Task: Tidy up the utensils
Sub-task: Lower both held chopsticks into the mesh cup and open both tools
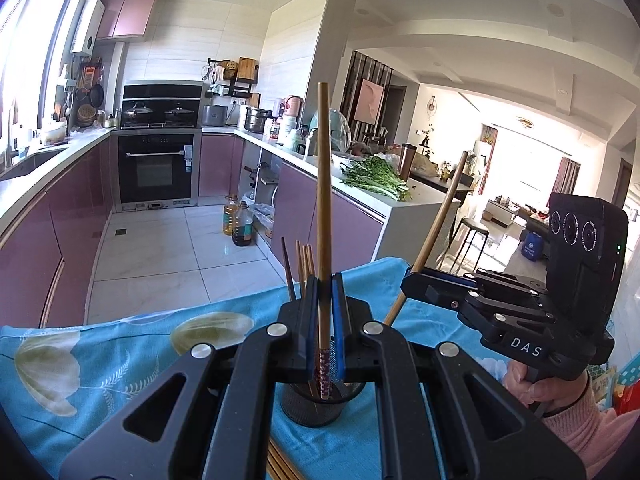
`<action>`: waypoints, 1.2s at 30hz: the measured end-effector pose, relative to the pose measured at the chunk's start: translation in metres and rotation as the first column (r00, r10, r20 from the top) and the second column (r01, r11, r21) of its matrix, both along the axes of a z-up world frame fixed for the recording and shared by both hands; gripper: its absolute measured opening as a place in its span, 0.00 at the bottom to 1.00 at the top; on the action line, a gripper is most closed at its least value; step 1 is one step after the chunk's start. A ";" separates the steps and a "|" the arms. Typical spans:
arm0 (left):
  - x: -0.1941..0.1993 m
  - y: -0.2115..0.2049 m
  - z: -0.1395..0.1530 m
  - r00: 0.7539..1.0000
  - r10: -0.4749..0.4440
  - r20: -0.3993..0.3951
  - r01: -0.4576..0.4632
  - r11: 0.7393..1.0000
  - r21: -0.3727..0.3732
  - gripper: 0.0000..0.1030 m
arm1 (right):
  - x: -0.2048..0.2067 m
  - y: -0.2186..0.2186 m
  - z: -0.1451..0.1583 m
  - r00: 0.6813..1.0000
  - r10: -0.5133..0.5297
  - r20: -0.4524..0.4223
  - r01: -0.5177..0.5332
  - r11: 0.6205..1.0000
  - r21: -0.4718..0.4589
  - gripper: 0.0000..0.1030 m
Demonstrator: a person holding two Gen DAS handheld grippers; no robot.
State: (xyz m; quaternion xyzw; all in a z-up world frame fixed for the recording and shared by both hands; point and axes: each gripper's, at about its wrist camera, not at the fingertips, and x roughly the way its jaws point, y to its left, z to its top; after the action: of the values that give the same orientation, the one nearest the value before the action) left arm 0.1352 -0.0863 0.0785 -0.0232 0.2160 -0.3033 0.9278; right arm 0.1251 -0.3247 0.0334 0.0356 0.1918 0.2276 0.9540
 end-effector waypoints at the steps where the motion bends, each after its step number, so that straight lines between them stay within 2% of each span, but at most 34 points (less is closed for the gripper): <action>1: -0.002 -0.002 0.000 1.000 0.002 0.003 -0.002 1.000 0.007 0.07 | 0.002 0.000 -0.002 1.000 -0.004 -0.004 0.004 1.000 -0.003 0.06; 11: 0.006 -0.021 -0.015 1.000 0.004 -0.023 -0.003 0.998 0.066 0.07 | 0.022 0.004 -0.017 0.997 -0.030 -0.064 0.029 0.999 -0.024 0.06; 31: 0.026 -0.041 -0.058 0.981 -0.067 -0.180 0.104 0.973 0.204 0.07 | 0.051 0.005 -0.045 0.973 -0.021 -0.230 0.011 0.999 -0.042 0.06; 36: 0.039 -0.046 -0.069 0.971 -0.065 -0.231 0.115 0.971 0.208 0.07 | 0.059 0.008 -0.054 0.961 -0.015 -0.277 0.003 0.999 -0.043 0.06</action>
State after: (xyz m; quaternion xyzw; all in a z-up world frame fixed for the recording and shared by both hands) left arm 0.1740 -0.1324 0.0098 0.0558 0.3518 -0.3150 0.8797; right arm 0.1846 -0.3164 -0.0210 0.0481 0.3282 0.2119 0.9193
